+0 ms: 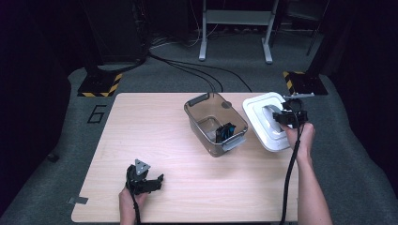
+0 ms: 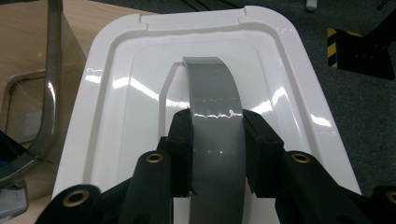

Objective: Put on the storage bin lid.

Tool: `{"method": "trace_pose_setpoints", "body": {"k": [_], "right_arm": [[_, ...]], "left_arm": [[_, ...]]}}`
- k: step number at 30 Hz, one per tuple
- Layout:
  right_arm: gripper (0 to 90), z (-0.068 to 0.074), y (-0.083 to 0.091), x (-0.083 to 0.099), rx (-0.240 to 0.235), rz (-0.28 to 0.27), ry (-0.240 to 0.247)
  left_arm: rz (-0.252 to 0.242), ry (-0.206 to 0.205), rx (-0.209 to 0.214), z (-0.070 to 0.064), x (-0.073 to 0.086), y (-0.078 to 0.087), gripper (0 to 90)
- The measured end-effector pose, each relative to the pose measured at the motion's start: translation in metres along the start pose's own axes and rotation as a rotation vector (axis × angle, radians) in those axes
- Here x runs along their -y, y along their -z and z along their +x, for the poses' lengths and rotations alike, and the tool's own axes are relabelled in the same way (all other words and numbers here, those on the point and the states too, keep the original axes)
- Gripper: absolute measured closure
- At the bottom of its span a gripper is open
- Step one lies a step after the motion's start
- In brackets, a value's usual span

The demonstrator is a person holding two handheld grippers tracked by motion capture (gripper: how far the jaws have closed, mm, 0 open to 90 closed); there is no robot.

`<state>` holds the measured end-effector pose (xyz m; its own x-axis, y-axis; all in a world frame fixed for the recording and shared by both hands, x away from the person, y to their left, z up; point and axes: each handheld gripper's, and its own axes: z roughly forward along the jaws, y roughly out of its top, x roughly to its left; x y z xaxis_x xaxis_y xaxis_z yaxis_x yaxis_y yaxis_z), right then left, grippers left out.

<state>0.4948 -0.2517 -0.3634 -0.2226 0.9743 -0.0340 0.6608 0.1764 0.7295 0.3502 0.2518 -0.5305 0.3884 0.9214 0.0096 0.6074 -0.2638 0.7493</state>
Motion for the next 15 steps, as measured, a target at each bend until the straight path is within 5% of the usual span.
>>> {"method": "trace_pose_setpoints", "body": {"k": [15], "right_arm": [[66.5,0.020,0.021,-0.030,-0.014,-0.038,0.034]], "left_arm": [[0.007,-0.008,-0.002,0.000,0.000,0.001,13.9]]}}
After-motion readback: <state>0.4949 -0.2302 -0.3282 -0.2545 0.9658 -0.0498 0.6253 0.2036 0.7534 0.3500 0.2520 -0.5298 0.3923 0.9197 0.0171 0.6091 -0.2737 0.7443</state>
